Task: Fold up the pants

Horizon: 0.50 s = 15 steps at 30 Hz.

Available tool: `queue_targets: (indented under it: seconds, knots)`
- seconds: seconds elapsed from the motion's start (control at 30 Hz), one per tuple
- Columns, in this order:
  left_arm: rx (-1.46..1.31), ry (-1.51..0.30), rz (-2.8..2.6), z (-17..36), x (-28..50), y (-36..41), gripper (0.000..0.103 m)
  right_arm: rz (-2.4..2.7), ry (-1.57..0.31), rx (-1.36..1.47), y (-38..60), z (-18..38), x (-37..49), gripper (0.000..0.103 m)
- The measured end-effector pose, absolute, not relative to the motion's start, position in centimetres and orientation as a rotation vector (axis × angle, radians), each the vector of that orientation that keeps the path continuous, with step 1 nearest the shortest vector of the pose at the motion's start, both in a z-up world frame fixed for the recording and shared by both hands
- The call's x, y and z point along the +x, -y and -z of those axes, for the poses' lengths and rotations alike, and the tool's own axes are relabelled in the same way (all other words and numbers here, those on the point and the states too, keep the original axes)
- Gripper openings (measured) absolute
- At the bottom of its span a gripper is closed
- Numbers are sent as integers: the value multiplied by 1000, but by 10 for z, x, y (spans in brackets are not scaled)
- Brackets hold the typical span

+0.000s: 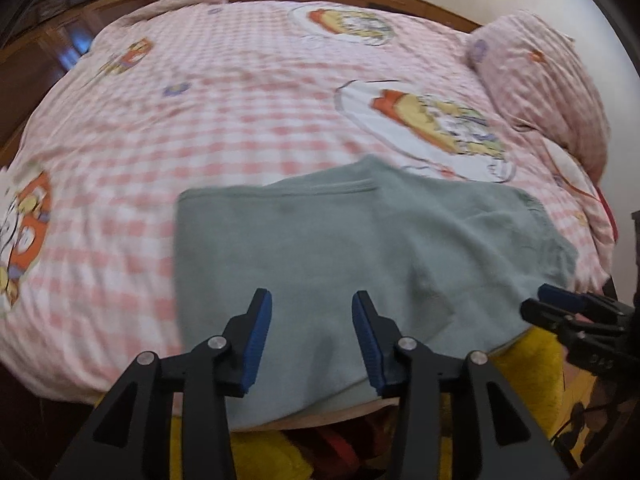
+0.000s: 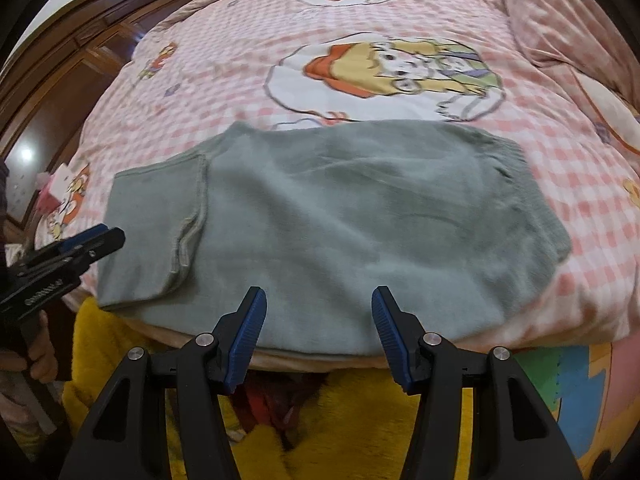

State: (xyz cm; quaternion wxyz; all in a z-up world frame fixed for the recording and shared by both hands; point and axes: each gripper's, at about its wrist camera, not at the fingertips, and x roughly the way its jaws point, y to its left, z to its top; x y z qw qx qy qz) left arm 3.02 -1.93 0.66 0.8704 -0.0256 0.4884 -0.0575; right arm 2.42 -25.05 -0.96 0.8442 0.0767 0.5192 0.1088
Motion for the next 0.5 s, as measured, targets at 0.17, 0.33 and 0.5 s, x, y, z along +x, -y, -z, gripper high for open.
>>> queue_targets:
  seconds: [0.17,0.33,0.5]
  knots:
    - [-86,-1033,52,2,22,-8,44,-294,-1112,149,225,5,36,56]
    - [-124,-1042,13,8,17,-29,44,-350,-1130,145,199,4,48,56]
    - [-161,-1056,-12,16,14,-45,44,-394,-1164,181,180,11,66,56]
